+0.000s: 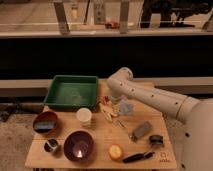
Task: Place banana in tray
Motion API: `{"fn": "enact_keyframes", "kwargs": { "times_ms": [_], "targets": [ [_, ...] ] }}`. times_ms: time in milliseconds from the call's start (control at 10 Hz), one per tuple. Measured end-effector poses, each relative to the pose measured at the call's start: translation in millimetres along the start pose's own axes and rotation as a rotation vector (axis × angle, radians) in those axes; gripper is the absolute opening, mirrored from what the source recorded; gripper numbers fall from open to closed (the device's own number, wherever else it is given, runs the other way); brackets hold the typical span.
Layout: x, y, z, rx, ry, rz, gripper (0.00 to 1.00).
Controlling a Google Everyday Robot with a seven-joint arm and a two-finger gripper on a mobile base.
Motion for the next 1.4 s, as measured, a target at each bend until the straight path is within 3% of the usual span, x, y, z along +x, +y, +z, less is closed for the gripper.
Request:
{"fn": "enact_keyframes", "kwargs": {
  "times_ms": [1400],
  "targets": [
    [18.6,-31.1,36.9,-0.006,-0.031,-0.032,0.8]
  ]
}}
